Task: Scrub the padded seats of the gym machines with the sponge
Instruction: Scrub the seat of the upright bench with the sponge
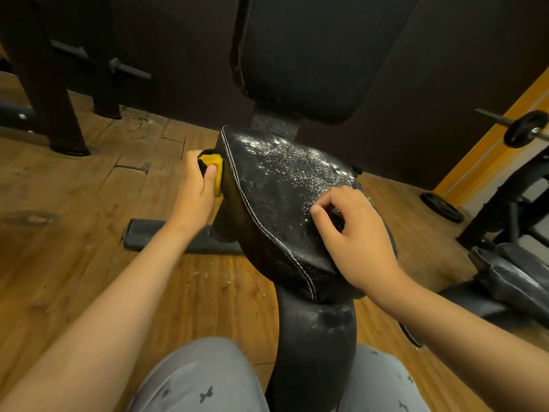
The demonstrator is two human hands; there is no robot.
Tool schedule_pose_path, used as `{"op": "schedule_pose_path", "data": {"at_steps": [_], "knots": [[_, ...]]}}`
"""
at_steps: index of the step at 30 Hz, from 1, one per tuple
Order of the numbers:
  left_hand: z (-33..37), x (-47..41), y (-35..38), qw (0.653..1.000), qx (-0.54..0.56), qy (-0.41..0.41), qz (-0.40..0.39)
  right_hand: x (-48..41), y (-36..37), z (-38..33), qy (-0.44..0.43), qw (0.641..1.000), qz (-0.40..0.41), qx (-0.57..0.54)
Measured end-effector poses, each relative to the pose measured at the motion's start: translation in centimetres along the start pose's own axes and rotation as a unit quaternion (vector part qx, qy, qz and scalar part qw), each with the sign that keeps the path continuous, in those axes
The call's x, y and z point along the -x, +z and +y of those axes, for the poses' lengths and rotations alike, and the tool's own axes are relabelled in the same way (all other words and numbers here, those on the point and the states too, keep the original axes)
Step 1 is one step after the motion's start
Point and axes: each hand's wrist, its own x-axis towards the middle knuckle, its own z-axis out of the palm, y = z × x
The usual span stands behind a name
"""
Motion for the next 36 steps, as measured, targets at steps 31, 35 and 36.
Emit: {"op": "schedule_pose_path", "data": {"at_steps": [31,35,36], "knots": [[6.9,0.0,-1.3,0.995,-0.011,-0.088,-0.037,-0.1,-0.2,0.7,0.052,0.977,0.062,-0.197],[10.0,5.4,-1.3,0.996,-0.022,-0.078,-0.047,0.1,-0.6,0.6,0.06,0.961,0.083,-0.258],[10.5,6.6,-1.2,0.996,-0.027,-0.073,-0.044,0.2,-0.6,0.6,0.061,0.957,0.082,-0.27]]}}
